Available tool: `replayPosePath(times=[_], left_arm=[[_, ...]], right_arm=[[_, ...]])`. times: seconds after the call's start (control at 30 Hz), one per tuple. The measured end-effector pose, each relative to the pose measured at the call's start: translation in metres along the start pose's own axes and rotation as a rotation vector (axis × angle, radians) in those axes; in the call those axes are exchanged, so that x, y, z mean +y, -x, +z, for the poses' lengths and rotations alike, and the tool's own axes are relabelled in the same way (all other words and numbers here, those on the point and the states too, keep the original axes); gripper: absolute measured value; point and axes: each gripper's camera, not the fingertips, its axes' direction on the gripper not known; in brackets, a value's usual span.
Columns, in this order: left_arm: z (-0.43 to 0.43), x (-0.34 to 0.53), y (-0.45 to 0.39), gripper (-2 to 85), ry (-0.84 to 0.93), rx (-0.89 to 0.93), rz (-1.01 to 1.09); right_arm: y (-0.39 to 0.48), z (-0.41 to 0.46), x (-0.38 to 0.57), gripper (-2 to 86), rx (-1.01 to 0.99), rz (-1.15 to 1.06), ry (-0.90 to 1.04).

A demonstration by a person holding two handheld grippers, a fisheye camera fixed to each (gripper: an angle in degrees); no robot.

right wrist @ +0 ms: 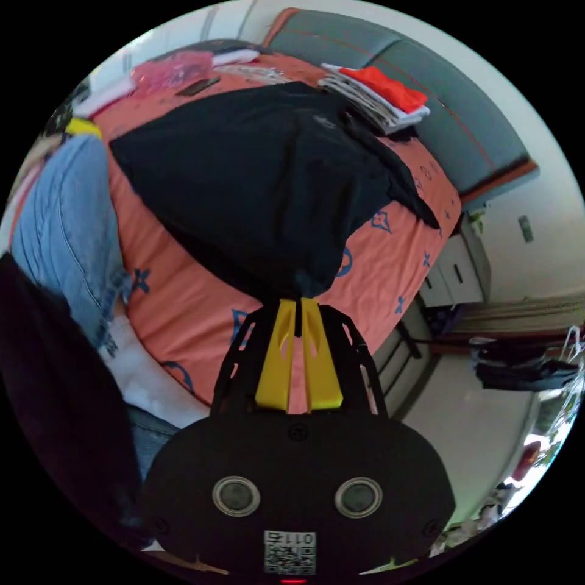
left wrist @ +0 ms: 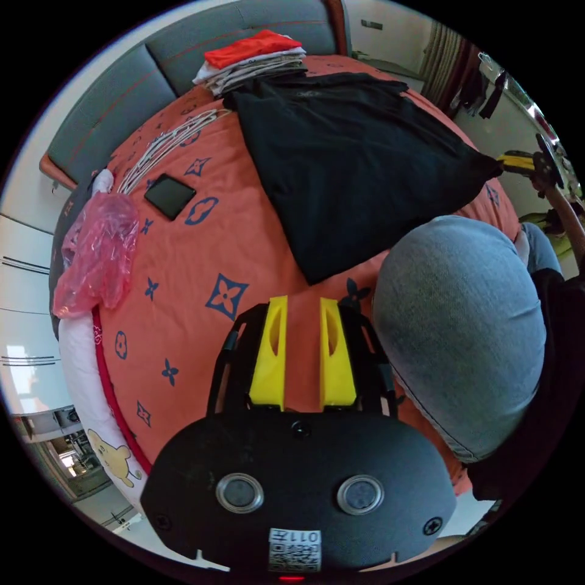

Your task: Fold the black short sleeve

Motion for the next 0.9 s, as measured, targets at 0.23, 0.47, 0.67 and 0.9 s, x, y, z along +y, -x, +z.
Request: replayPosePath(times=[0.23,0.47,0.67,0.9], left_arm=[[0.021,-0.027,-0.01,10.3,-0.012,0.01,0.007],[0.041,-0.065,-0.008,9.5,0.045,0.158,-0.079],[0.028,-0.079,-0.038,15.4,0.074,0.025,-0.017],[0.02,-0.112,-0.075,14.2,0.148,-0.035,0.035]], right_arm=[[-0.07,-0.016,0.0,3.0,-0.226,0.229,-0.04],[-0.087,-0.012,0.007,2.9,-0.171,0.258,0.041],[-0.113,-0.013,0.029,2.7,-0.132,0.347,0.08],[-0.138,-0.027,0.064,2.6,-0.219,0.48,0.008]])
